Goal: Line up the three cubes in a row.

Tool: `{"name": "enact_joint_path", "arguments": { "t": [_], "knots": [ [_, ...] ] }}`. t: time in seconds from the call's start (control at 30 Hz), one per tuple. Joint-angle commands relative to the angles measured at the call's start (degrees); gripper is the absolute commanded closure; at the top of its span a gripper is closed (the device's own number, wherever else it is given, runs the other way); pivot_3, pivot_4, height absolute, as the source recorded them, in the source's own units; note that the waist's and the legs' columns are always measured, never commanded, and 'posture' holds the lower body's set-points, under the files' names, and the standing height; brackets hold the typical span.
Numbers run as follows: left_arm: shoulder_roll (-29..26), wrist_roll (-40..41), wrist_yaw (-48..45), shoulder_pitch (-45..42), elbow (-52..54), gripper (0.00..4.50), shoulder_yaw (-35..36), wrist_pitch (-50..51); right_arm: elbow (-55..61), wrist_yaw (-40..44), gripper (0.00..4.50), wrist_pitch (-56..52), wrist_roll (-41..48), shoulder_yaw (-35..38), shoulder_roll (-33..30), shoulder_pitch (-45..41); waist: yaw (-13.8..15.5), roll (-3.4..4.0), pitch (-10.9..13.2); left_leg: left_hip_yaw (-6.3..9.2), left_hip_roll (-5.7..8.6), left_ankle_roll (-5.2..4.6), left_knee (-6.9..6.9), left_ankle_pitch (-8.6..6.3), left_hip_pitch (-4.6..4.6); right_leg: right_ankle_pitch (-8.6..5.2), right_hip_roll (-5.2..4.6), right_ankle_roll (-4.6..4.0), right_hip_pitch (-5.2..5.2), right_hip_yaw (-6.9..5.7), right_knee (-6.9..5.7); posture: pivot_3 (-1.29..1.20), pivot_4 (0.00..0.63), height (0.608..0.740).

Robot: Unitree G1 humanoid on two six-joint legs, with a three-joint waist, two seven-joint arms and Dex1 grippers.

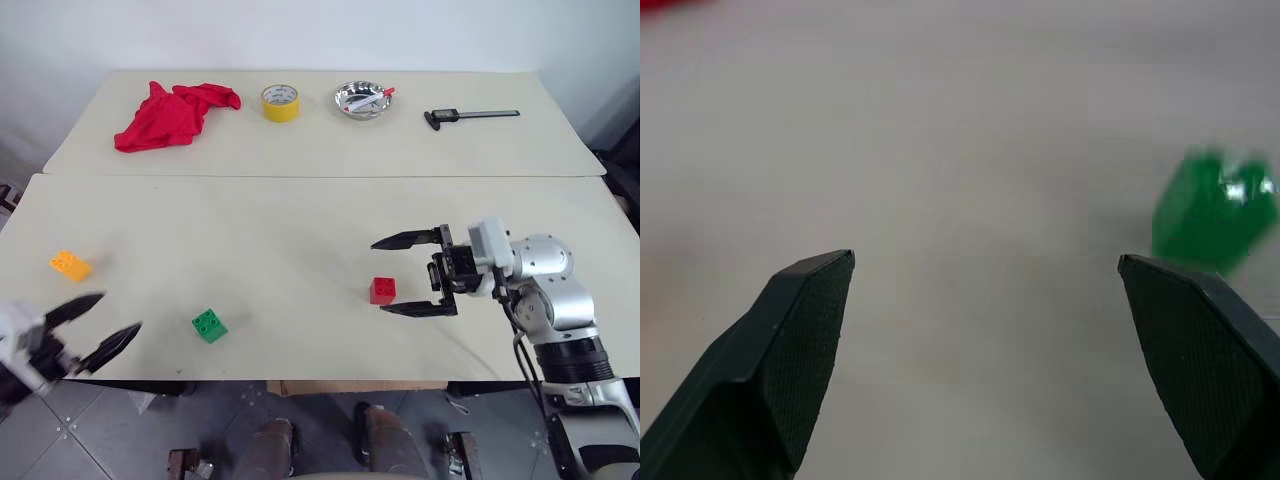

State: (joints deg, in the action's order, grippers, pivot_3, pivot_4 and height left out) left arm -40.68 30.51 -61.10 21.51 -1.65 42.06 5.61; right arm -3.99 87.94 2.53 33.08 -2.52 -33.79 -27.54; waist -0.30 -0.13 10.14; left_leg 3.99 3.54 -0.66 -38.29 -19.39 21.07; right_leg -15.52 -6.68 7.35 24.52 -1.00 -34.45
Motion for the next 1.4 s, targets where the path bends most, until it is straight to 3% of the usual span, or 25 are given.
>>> {"name": "enact_joint_path", "arguments": {
  "t": [0.03,0.17,0.3,0.53,0.67,0.83,1.03,1.2,1.3,1.4],
  "knots": [
    [0.18,0.13,-2.64,5.06,2.62,0.0,2.12,-2.51,-0.55,4.56,0.01,2.39,3.24,-3.81,-4.69,-0.3,0.63,0.01,0.0,0.0,0.03,-0.04,-0.05,-0.04,0.0,-0.01,-0.01,-0.02,0.0,0.0,0.12,0.0,0.15,0.74],
    [3.05,1.76,-1.94,9.7,11.79,0.0,-0.98,-0.8,-3.27,4.56,0.01,9.57,5.67,-8.59,-9.42,-0.56,0.79,0.0,0.0,0.01,0.0,-0.06,-0.06,-0.14,0.01,0.0,-0.12,-0.05,-0.06,0.2,0.29,0.0,0.15,0.74],
    [4.95,-0.96,3.74,2.4,19.59,0.0,-11.02,0.51,-6.09,4.56,0.01,13.37,8.2,-8.76,-12.62,-0.04,1.41,0.02,0.0,0.01,-0.15,0.04,-0.06,-0.16,0.0,0.01,-0.03,-0.07,-0.04,0.24,0.3,0.0,0.15,0.74],
    [6.65,-5.35,10.01,-5.24,14.88,0.0,-19.25,2.51,-6.11,4.56,0.01,13.23,7.81,-8.11,-13.97,1.83,0.39,0.06,-0.01,-0.15,-0.33,0.15,-0.16,-0.21,-0.02,0.03,0.15,-0.14,0.03,0.05,0.01,0.0,0.15,0.74],
    [5.76,-5.26,8.2,-6.01,11.61,0.77,-20.42,1.15,-4.72,4.56,0.0,11.99,7.0,-6.12,-13.05,2.64,0.1,0.05,-0.01,-0.19,-0.34,0.15,-0.19,-0.21,-0.02,0.03,0.16,-0.14,0.06,0.08,-0.04,0.0,0.15,0.74],
    [3.95,-4.52,6.45,-7.23,10.82,2.36,-19.95,0.0,-4.12,4.0,0.0,11.87,5.37,-3.34,-12.09,3.83,0.69,0.05,-0.01,-0.15,-0.31,0.12,-0.44,-0.25,0.01,0.02,0.12,-0.15,0.01,0.06,0.04,0.0,0.15,0.74],
    [-0.98,-0.15,-1.43,-24.43,10.66,4.15,-26.69,5.03,-5.13,2.69,0.0,12.06,3.31,0.93,-12.82,6.31,1.91,0.05,-0.01,-0.07,-0.26,0.09,-0.77,-0.31,0.1,0.02,0.1,-0.16,-0.04,-0.02,-0.04,0.0,0.15,0.74],
    [0.11,-8.54,-9.89,-43.26,1.08,4.15,-41.24,0.48,-5.77,1.41,0.0,11.64,1.57,4.62,-13.47,8.89,1.74,0.1,-0.03,-0.1,-0.12,0.05,-0.79,-0.3,0.09,0.04,0.24,-0.13,-0.04,-0.06,-0.33,0.0,0.15,0.74],
    [1.49,-7.55,-9.6,-47.49,-2.45,4.15,-41.32,1.44,-3.72,0.54,0.0,10.65,1.39,6.39,-13.46,11.24,0.72,0.1,-0.03,-0.24,-0.19,0.02,-0.75,-0.32,0.1,0.04,0.37,-0.12,0.04,0.05,-0.34,0.0,0.15,0.74],
    [1.09,-6.43,-6.36,-46.94,-3.68,3.58,-38.15,3.51,-2.14,-0.45,0.0,10.17,1.06,7.61,-13.05,13.3,-0.16,0.1,-0.03,-0.28,-0.31,0.05,-0.72,-0.33,0.12,0.03,0.43,-0.12,0.12,0.07,-0.36,0.0,0.15,0.74]
  ]
}}
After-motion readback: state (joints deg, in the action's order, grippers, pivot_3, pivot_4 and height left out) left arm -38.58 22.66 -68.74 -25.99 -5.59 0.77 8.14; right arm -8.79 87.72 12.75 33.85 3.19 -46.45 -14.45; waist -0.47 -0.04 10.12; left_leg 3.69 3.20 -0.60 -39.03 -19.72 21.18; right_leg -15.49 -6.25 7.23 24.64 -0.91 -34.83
